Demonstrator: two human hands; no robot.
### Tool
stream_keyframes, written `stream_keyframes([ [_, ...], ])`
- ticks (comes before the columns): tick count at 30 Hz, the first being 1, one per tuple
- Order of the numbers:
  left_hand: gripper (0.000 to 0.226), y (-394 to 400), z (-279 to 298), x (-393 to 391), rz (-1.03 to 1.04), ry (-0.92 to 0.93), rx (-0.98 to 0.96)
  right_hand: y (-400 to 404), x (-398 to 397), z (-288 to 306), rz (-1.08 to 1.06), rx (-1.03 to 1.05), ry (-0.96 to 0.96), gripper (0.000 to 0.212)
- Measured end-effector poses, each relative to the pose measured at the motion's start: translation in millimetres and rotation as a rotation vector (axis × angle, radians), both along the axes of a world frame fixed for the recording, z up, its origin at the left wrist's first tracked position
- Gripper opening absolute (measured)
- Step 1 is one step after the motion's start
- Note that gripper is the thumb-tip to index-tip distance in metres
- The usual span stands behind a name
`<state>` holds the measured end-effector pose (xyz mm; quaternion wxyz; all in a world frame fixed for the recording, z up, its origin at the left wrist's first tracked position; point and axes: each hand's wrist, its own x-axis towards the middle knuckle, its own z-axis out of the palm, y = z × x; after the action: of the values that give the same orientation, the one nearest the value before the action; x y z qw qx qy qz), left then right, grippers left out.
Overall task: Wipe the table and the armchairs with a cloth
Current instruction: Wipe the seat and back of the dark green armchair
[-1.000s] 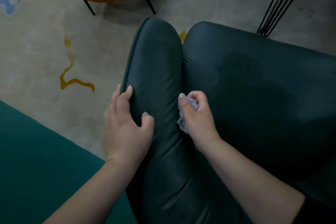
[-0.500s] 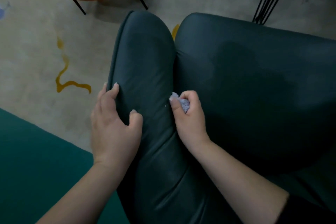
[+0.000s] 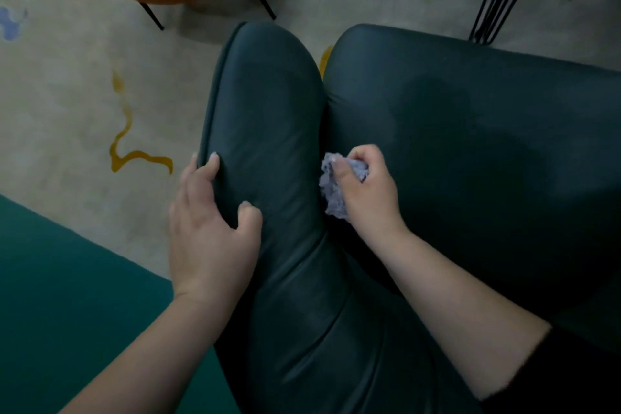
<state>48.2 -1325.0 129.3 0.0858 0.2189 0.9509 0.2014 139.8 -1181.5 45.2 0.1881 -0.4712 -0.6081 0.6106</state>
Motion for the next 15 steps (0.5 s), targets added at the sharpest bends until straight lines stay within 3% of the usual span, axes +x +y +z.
stream_keyframes([
  [2, 0.068, 0, 0, 0, 0.001, 0.004, 0.0, -13, -5, 17, 0.006, 0.041, 0.157, 0.02],
  [5, 0.068, 0, 0, 0, 0.003, 0.011, 0.01, -40, -6, 20, 0.182, 0.216, 0.204, 0.022],
  [11, 0.068, -1, -1, 0, 0.004, 0.005, 0.004, 0, 27, -22, 0.074, 0.003, -0.186, 0.021],
  [15, 0.068, -1, -2, -1, 0.003, 0.006, -0.005, -26, 40, 10, 0.045, -0.058, 0.062, 0.022],
])
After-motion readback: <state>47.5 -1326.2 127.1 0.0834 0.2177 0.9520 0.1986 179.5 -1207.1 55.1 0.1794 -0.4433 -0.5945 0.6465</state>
